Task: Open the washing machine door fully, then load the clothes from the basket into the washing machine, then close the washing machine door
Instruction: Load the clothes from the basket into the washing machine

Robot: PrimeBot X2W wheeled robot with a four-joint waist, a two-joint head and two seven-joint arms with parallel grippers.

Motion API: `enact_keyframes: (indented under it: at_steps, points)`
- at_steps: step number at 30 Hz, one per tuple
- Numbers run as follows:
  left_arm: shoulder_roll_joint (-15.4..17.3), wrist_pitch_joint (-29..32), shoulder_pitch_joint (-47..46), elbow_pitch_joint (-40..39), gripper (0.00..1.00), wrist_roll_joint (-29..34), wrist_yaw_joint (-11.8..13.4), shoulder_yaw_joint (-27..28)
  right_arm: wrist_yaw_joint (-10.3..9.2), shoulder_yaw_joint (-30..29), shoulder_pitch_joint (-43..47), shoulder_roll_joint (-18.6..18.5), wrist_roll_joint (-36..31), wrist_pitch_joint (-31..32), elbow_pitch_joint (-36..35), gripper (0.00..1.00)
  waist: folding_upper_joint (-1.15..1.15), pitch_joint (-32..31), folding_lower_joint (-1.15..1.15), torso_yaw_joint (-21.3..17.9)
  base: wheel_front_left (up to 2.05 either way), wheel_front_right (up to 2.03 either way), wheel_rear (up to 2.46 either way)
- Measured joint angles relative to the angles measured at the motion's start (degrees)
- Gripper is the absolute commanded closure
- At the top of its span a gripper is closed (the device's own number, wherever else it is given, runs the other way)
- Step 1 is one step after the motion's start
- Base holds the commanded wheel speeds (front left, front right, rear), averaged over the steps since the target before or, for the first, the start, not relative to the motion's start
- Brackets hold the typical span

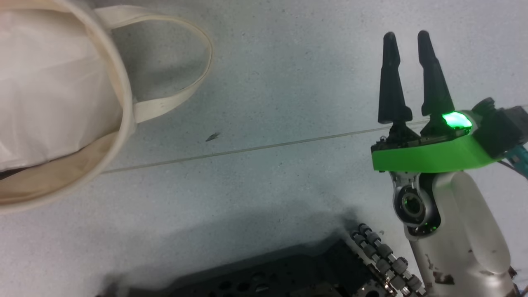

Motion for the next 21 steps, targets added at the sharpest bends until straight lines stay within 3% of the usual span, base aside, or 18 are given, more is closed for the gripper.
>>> enact_keyframes:
  at_steps: [8,21]
  points:
    - [-0.9,0.0,1.9,-2.8,0.00,-1.2,-2.0,0.5,0.00,-0.5,-0.5,0.0,-0.7,0.0,0.2,0.00,0.00,-1.8,-0.01,1.6,0.00,0.00,0.00]
    - [-5.4,0.0,23.6,-7.9,0.00,-3.7,-6.7,3.9,0.00,0.2,0.9,0.0,-1.9,0.0,3.3,0.00,0.00,-12.1,-0.02,4.5,0.00,0.00,0.00]
